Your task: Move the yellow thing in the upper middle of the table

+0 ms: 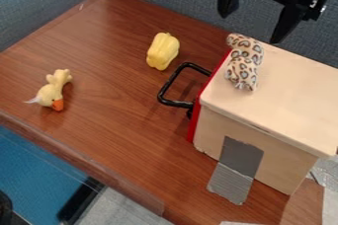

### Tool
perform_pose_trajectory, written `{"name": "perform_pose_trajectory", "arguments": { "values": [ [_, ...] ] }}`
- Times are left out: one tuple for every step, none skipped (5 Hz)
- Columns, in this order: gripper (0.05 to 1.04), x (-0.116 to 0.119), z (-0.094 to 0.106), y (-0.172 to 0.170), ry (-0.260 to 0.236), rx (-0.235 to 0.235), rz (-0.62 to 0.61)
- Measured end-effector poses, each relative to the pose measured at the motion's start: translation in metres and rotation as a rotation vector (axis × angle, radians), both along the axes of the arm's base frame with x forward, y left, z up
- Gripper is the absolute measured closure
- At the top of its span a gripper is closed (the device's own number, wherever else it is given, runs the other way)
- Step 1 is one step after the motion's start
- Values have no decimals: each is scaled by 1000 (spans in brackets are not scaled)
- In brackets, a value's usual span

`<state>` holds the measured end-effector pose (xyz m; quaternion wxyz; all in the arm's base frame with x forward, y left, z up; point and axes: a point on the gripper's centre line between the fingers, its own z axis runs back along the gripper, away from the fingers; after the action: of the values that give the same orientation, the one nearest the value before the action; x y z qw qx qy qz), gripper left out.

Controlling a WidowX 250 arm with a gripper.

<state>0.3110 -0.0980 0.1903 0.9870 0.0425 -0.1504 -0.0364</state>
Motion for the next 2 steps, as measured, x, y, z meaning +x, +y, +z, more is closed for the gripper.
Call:
{"name": "perform_pose_trajectory", "arguments": {
  "values": [
    [83,3,-10,1,28,8,1],
    [83,25,-18,38,51,-1,101]
  ]
}}
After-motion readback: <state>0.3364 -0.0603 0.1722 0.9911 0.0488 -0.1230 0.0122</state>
